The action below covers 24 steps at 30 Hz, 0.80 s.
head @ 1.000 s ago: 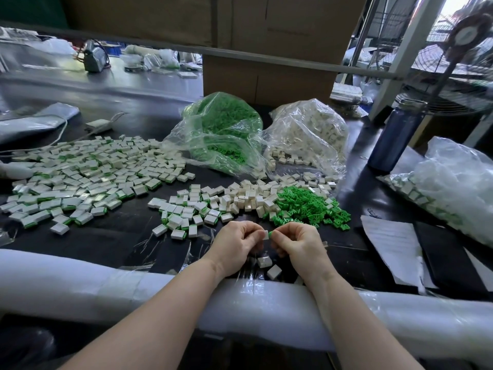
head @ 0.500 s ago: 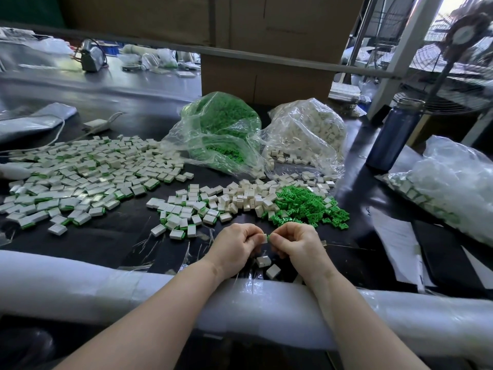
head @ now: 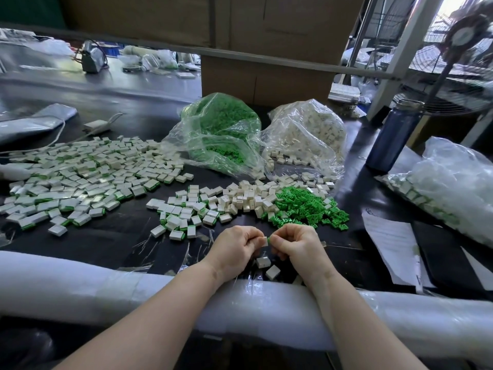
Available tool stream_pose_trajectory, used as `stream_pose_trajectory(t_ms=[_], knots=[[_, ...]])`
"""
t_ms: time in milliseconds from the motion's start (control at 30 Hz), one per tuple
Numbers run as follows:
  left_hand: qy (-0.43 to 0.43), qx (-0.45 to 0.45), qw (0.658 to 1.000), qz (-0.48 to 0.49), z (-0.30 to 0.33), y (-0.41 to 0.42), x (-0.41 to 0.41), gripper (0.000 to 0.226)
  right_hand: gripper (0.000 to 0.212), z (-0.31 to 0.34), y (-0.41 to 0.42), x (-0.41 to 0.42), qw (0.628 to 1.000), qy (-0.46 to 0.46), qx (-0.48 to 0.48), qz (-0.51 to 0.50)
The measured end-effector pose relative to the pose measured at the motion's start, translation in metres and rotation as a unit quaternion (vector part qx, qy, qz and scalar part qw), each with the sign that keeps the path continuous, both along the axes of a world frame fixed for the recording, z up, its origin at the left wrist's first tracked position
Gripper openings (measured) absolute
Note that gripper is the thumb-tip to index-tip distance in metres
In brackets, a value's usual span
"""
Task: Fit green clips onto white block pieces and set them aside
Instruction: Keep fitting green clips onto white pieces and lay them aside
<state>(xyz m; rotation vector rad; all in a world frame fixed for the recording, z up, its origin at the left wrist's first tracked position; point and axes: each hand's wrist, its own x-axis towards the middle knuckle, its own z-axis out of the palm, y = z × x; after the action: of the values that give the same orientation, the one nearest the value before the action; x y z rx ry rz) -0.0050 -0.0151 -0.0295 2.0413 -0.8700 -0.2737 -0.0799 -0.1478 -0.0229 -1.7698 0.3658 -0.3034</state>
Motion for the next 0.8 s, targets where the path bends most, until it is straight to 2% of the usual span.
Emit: stream_pose_trajectory(t_ms=[167,433,667,800], knots=[[0.007,-0.006,1.0,0.002,0.0006,-0.0003,0.0003,0.015,0.021,0.0005,0.0001,0.0009,1.0,0.0,0.0,-0.002],[0.075,-0.054,0.996,-0.005,0.0011,0.0001,0.001,0.014,0.016,-0.0001,0.0033,0.0011,1.0,-0.014,0.013,-0.008],[0.098,-0.1,0.99,-0.005,0.0036,-0.0028,-0.0018,0.01,0.006,0.0016,0.0024,-0.0013,0.993,-0.075,0.089,-0.038],[0.11,-0.112,0.988,-0.004,0.0067,-0.0016,-0.0038,0.012,0.008,0.0033,0.0033,-0.0028,0.993,-0.078,0.087,-0.012]])
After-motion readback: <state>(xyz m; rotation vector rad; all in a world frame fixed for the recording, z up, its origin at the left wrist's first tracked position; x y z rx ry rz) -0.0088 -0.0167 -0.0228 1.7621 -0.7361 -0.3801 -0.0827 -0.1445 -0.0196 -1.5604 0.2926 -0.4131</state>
